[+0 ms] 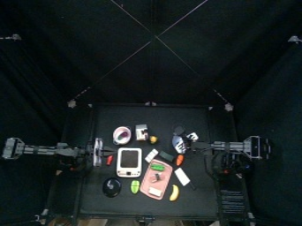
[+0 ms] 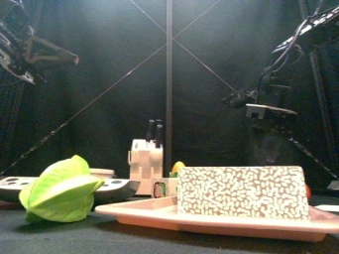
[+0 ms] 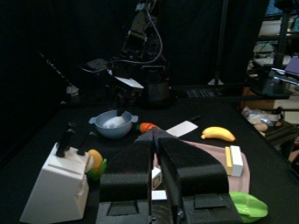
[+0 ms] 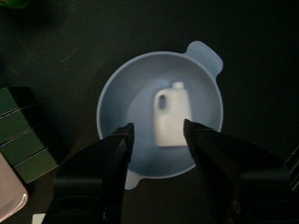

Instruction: Place detergent into bowl

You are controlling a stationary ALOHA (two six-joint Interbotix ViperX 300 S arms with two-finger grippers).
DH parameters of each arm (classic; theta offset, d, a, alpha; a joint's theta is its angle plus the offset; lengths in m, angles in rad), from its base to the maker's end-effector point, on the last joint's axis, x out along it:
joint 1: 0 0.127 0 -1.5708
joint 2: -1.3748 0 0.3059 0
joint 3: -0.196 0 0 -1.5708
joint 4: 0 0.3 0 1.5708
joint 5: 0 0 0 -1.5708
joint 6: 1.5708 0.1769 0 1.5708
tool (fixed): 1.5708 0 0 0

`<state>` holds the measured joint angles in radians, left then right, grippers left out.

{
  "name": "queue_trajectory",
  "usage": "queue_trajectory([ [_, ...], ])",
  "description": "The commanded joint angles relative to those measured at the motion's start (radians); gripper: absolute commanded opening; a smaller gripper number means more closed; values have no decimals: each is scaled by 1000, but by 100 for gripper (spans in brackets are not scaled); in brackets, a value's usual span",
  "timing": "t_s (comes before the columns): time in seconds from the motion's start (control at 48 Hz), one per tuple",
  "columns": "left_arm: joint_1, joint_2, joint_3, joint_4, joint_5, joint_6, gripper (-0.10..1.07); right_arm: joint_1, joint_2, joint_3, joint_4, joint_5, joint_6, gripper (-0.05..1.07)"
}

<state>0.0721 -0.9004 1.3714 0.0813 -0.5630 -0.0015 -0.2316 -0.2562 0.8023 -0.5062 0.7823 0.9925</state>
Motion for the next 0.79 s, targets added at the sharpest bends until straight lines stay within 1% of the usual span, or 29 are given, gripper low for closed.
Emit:
queue_trajectory([
  [0.0,-2,2,-12,-3,-9,0,47,-3,-14,-8,-2,-3,3,84],
  [0.5,-2,3,-12,-3,8,0,47,-3,9,-2,5,-3,3,84],
  [0.771,-2,3,-3,-35,31,0,47,3,9,-34,6,0,2,84],
])
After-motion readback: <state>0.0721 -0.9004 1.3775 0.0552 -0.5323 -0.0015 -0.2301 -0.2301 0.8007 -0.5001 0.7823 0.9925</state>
